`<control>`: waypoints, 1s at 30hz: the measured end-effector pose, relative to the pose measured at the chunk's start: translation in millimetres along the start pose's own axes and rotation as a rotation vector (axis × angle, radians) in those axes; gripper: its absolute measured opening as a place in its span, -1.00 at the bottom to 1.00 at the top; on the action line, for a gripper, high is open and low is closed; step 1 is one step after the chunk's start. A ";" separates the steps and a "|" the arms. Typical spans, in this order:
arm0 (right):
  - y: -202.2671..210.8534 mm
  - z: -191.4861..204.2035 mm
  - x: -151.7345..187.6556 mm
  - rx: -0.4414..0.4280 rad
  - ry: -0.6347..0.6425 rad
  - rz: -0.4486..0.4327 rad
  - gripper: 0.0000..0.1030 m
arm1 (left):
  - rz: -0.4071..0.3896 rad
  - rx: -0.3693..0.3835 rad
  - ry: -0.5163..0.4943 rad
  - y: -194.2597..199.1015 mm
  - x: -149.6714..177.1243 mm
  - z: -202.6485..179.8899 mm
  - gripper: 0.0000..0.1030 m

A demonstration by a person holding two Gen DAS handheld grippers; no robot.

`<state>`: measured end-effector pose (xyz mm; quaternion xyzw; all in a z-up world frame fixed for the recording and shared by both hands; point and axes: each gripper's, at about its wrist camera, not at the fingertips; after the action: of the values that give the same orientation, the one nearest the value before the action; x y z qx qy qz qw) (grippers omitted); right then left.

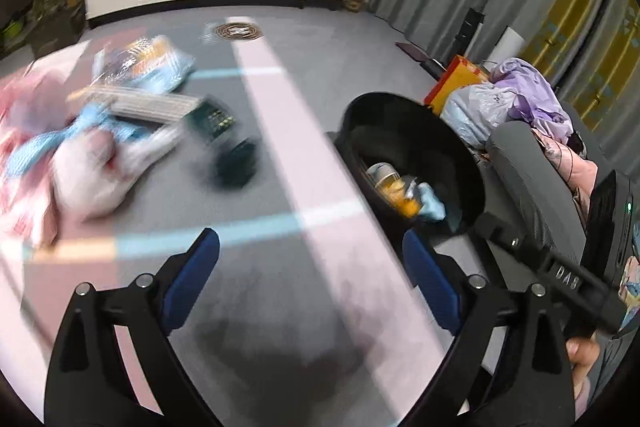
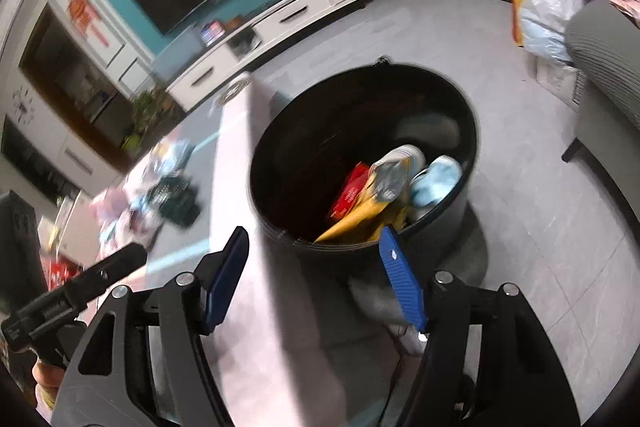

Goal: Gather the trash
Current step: 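Carry both items to the bin and open both tools to drop them, then grasp the white plastic bag with left tool while right tool grasps dark green bag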

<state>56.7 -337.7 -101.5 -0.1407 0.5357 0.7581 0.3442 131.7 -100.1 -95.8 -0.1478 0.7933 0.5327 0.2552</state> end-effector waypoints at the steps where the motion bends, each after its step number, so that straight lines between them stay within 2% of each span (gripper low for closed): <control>1: -0.6 5.7 1.9 -0.007 0.012 0.010 0.32 | -0.005 -0.009 0.020 9.0 8.4 10.9 0.83; 11: -14.8 86.8 23.0 -0.082 0.163 0.109 0.32 | -0.097 -0.123 0.240 84.5 60.5 117.4 0.94; 15: -24.3 118.5 28.1 -0.093 0.232 0.132 0.32 | -0.126 -0.185 0.257 102.7 73.9 142.7 0.94; 21: -35.8 157.5 32.7 -0.083 0.321 0.135 0.32 | -0.077 -0.255 0.266 100.6 76.1 160.1 0.94; 25: -41.4 170.9 32.1 -0.077 0.357 0.144 0.32 | -0.061 -0.241 0.286 99.9 75.6 164.9 0.94; 30: -49.3 176.9 27.2 -0.059 0.371 0.145 0.33 | -0.062 -0.275 0.266 93.9 67.9 162.9 0.94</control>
<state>97.7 -157.4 -84.3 -0.2491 0.5762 0.7573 0.1800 68.4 88.9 -110.9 -0.2748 0.7349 0.6036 0.1417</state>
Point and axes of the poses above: each gripper's, at about its wrist camera, not at the fingertips, and y roughly against the way its jaws point, z to its left, x to its underside, and after that the axes turned 4 degrees about y, right-handed
